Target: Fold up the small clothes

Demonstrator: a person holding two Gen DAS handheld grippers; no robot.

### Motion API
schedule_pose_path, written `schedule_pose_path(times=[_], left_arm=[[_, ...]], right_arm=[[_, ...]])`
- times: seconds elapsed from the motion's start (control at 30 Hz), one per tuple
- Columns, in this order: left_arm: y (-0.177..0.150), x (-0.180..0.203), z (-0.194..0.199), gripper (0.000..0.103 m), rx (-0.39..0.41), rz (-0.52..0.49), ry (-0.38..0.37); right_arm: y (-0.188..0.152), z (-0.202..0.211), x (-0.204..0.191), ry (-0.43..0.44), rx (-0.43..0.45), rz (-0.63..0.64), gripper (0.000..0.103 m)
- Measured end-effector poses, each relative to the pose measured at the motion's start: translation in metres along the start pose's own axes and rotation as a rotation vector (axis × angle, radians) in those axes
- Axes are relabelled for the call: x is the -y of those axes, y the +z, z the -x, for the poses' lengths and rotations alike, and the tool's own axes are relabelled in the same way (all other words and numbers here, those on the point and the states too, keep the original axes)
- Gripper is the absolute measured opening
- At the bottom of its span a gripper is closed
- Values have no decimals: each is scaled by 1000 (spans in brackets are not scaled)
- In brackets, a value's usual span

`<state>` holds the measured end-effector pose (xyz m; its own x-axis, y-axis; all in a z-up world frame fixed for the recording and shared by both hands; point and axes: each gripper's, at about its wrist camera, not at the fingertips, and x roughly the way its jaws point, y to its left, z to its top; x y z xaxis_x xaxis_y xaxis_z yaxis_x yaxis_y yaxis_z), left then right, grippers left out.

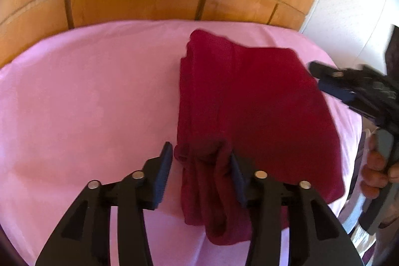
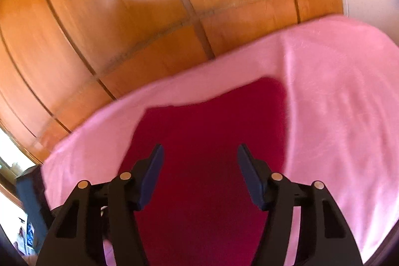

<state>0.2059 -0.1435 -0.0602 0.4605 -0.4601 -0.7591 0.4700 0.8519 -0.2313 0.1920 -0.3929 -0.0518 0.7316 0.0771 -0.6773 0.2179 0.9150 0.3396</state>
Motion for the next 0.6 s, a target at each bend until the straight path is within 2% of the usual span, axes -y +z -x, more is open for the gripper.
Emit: schedule_pose_path(times=[0.07,0.1,0.17,0.23,0.3,0.43,0.5,0.6], left_arm=[[0,-6,-6,55,0,13,-4],[-2,-7,-7,57,5,8,-1],[-4,-12,-9,57,6,23,-13],[-4,-17,-8,63,12,53,-20],[-5,-16,-1,63,20,77,-21],[-8,-3,19,63,72,43,25],[-12,0,30,63,100,36,34],[-18,0,33,66,97,34,72]], right_arm=[[6,-38,4,-99,-60,52,61],[5,-52,3,-136,-63,72,61],[8,-57,1,-156,-60,84,61],[8,-56,3,-156,-59,84,62],[5,-46,5,-152,-40,92,62],[-3,-9,1,-120,18,84,67],[-12,10,-4,-113,43,90,70],[-34,33,-9,-93,54,86,70]])
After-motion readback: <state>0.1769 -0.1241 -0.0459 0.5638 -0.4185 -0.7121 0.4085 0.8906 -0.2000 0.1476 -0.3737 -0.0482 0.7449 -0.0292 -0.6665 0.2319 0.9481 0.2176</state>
